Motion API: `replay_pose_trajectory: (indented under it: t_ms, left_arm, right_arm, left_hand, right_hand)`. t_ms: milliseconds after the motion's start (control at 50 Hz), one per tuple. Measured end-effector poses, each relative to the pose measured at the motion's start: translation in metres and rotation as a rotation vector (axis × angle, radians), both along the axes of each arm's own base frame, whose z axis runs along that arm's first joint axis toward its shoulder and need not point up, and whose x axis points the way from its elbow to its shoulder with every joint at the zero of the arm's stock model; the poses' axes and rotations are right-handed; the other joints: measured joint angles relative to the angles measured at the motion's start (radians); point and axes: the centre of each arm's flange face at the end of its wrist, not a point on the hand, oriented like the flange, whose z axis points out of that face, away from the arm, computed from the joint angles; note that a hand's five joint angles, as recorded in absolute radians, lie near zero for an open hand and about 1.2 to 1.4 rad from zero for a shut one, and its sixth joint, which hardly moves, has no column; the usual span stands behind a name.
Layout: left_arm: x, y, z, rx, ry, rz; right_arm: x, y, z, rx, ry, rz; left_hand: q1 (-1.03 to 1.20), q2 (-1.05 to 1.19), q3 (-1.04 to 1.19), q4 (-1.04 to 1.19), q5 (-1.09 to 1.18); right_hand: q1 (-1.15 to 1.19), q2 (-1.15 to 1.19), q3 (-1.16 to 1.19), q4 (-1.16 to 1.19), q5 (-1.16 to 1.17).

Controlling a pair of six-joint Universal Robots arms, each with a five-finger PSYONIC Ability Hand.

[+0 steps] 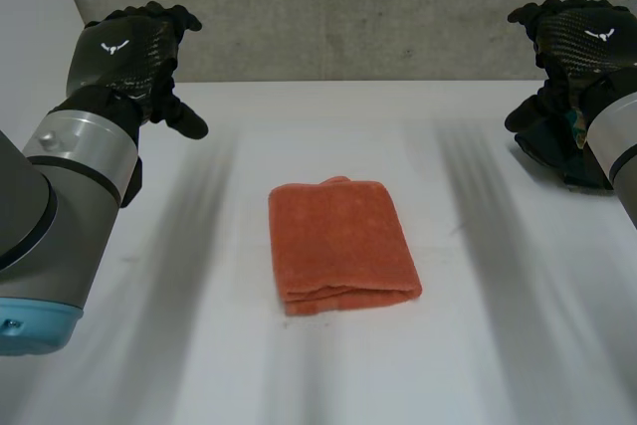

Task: Fold the laundry.

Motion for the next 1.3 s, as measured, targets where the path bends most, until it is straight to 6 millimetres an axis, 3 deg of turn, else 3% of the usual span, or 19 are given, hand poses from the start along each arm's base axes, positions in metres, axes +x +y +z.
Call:
replay_pose_trajectory:
  t_ms: [100, 380, 480, 580, 680, 760, 980, 1300]
  left_arm:
    - [0.0, 0.0, 0.0, -0.001, 0.0, 0.0]
    - [-0.005, 0.003, 0.002, -0.006, -0.006, -0.051]
    - [-0.018, 0.009, 0.004, -0.012, -0.026, -0.209]
    - [-0.029, 0.015, 0.005, -0.02, -0.042, -0.352]
    - [-0.036, 0.017, 0.003, -0.02, -0.053, -0.418]
    - [-0.041, 0.014, -0.004, -0.003, -0.06, -0.435]
    - [-0.054, 0.002, -0.022, 0.038, -0.076, -0.467]
    - [-0.074, 0.013, -0.02, 0.018, -0.078, -0.581]
  right_arm:
    - [0.0, 0.0, 0.0, -0.002, 0.003, 0.0]
    - [0.005, 0.006, -0.003, 0.034, 0.057, 0.05]
    - [0.014, 0.026, -0.03, 0.191, 0.231, 0.19]
    - [0.034, 0.053, -0.074, 0.35, 0.348, 0.361]
    - [0.062, 0.082, -0.11, 0.338, 0.359, 0.48]
    - [0.075, 0.093, -0.129, 0.283, 0.33, 0.51]
    - [0.093, 0.097, -0.176, 0.25, 0.323, 0.472]
    - [0.102, 0.086, -0.2, 0.217, 0.333, 0.447]
  left_hand:
    - [-0.106, -0.097, -0.095, -0.105, -0.124]
    - [-0.113, -0.107, -0.102, -0.113, -0.13]
    - [-0.113, -0.107, -0.102, -0.113, -0.13]
    - [-0.113, -0.107, -0.102, -0.113, -0.13]
    - [-0.113, -0.107, -0.102, -0.113, -0.13]
    - [-0.113, -0.107, -0.102, -0.113, -0.13]
    - [-0.113, -0.107, -0.102, -0.113, -0.13]
    - [-0.113, -0.107, -0.102, -0.113, -0.13]
  right_hand:
    - [-0.068, -0.077, -0.089, -0.089, -0.114]
    - [-0.068, -0.078, -0.094, -0.095, -0.116]
    - [-0.068, -0.078, -0.094, -0.095, -0.116]
    - [-0.068, -0.078, -0.094, -0.095, -0.116]
    - [-0.068, -0.078, -0.094, -0.095, -0.116]
    - [-0.068, -0.078, -0.094, -0.095, -0.116]
    - [-0.068, -0.078, -0.094, -0.095, -0.116]
    - [-0.068, -0.078, -0.094, -0.095, -0.116]
